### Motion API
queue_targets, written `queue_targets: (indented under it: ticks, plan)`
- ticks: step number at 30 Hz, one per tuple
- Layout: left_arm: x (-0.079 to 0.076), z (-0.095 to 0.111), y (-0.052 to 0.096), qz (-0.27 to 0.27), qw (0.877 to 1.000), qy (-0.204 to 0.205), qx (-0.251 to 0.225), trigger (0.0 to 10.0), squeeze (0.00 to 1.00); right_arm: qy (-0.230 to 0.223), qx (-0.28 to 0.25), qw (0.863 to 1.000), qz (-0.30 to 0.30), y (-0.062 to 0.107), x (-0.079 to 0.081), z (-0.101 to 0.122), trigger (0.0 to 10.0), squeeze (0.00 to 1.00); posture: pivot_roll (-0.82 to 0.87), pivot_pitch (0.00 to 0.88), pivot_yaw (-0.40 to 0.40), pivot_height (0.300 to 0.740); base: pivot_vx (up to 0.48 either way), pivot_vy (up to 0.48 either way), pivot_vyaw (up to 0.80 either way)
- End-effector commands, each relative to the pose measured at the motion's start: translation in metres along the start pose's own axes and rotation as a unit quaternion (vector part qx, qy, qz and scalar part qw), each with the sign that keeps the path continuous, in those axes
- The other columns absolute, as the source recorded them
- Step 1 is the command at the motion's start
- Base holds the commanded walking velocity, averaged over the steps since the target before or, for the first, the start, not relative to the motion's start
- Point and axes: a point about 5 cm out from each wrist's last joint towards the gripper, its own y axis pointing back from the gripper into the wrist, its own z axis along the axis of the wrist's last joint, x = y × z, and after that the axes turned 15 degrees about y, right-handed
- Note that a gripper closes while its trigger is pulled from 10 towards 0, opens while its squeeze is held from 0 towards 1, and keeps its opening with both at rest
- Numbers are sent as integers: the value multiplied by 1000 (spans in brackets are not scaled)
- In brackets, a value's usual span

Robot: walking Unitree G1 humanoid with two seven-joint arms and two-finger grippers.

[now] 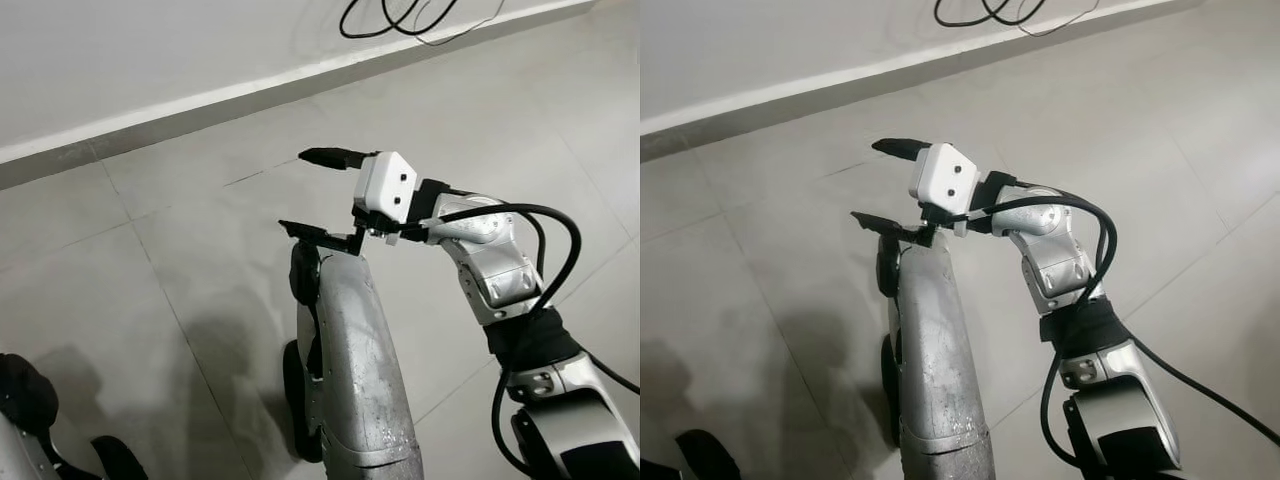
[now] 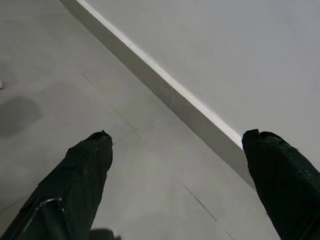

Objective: Building children table

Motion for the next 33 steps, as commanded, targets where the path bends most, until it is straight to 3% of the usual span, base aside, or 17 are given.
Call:
queue_targets:
  ticks: [1,12,17,18,19,20,21,23,27,29,33]
  plan:
    - [7,-35,13,11,998,-18,60,10000,0,-10,2,1000,11,2,7,-4,10000,0,-427,533,-312,300,0,0,0]
    - [9,-40,15,39,996,6,80,10000,0,-20,-11,1000,8,2,12,-2,10000,0,-397,536,-298,300,0,0,0]
    - [15,-34,12,44,997,18,59,10000,0,-36,-11,999,-18,-1,8,-2,10000,0,-363,531,-278,300,0,0,0]
    - [18,-28,11,42,997,40,40,10000,0,-73,-6,996,-44,-4,3,-3,10000,0,-319,518,-255,300,0,0,0]
    - [18,-28,11,42,997,40,40,10000,0,-73,-6,996,-44,-4,3,-3,10000,0,-319,518,-255,300,0,0,0]
    - [23,-13,8,39,996,84,-5,10000,0,-172,9,980,-98,-12,-4,-6,10000,0,-267,499,-235,300,0,0,0]
    - [26,-3,7,33,995,90,-34,10000,0,-201,9,973,-108,-16,-3,-6,10000,0,-214,479,-213,300,0,0,0]
    - [28,3,7,29,994,90,-51,10000,0,-213,8,971,-112,-19,-2,-6,10000,0,-214,479,-213,305,0,0,0]
    - [57,41,4,30,985,109,-132,10000,0,-276,7,952,-136,-29,6,-8,10000,0,-116,420,-165,325,0,0,0]
    - [63,47,5,30,983,104,-147,10000,0,-286,6,948,-141,-29,6,-9,10000,0,-116,420,-165,330,0,0,0]
    - [88,77,11,39,971,115,-207,10000,0,-348,18,923,-161,-26,16,-14,10000,0,-49,366,-121,350,0,0,0]
